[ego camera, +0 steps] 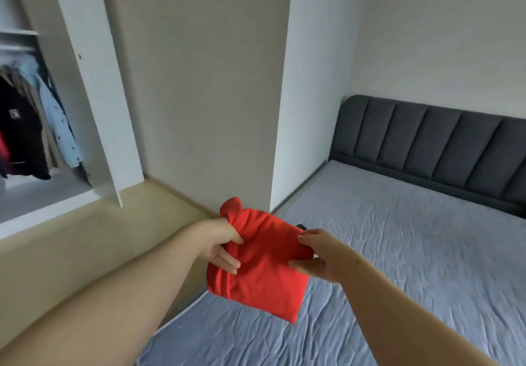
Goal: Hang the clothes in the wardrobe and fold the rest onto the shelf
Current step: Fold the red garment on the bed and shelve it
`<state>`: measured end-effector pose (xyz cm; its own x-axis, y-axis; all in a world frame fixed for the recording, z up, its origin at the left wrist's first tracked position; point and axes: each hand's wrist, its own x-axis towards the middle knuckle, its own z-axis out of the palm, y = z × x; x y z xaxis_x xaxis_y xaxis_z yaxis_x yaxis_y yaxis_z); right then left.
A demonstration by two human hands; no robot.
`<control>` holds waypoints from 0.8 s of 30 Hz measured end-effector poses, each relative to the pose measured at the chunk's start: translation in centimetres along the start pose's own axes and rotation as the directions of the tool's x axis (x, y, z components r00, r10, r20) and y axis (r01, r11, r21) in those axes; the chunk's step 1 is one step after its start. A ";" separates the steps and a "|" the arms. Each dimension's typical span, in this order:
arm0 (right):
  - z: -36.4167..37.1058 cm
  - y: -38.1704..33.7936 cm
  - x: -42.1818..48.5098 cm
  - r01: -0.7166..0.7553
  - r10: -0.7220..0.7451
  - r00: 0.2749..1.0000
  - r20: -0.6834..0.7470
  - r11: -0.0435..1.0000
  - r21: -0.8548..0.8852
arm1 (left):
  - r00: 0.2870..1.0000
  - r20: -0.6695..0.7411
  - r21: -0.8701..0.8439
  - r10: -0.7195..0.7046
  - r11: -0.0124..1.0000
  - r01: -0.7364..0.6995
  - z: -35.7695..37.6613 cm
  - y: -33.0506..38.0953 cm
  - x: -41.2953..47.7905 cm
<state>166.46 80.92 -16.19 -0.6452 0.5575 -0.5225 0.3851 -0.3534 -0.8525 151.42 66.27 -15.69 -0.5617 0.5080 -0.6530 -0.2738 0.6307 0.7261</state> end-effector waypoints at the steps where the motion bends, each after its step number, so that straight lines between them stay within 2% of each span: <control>1: 1.5 -0.7 0.1 -0.024 0.022 0.998 0.055 0.999 0.036 | 1.000 -0.009 -0.107 -0.013 0.994 0.012 -1.6 -0.3 -0.7; 4: 5.9 -2.4 1.0 -0.077 0.076 0.993 0.090 0.997 0.004 | 0.997 -0.072 -0.381 -0.038 0.925 0.007 -6.0 -0.8 -1.6; 8: 14.0 -4.1 2.6 -0.056 0.055 0.998 0.022 0.998 0.042 | 0.961 -0.275 -0.548 -0.040 0.827 -0.122 -12.1 -1.9 -1.8; 11: 20.1 -5.0 4.3 -0.030 0.026 0.998 0.054 0.995 0.090 | 0.893 -0.449 -0.591 -0.008 0.753 -0.290 -17.5 -2.8 -1.3; 16: 31.7 -7.5 7.1 -0.006 -0.024 0.988 0.150 0.980 0.197 | 0.787 -0.617 -0.653 0.025 0.543 -0.529 -28.3 -4.1 -0.4; 18: 36.8 -9.0 8.1 -0.019 -0.033 0.977 0.212 0.970 0.241 | 0.746 -0.665 -0.649 0.016 0.481 -0.589 -33.1 -4.6 0.0; 21: 45.0 -11.1 9.3 -0.031 -0.074 0.939 0.335 0.955 0.296 | 0.698 -0.716 -0.617 0.026 0.444 -0.650 -41.3 -5.5 0.2; 24: 51.9 -12.7 9.9 -0.033 -0.114 0.895 0.432 0.947 0.318 | 0.691 -0.716 -0.610 0.100 0.391 -0.689 -48.3 -6.3 -0.3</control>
<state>120.96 51.97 -9.81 -0.9060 0.2148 -0.3648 0.1762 -0.5921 -0.7864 115.62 33.81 -9.67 -0.9745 -0.0064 -0.2243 -0.1961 -0.4615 0.8652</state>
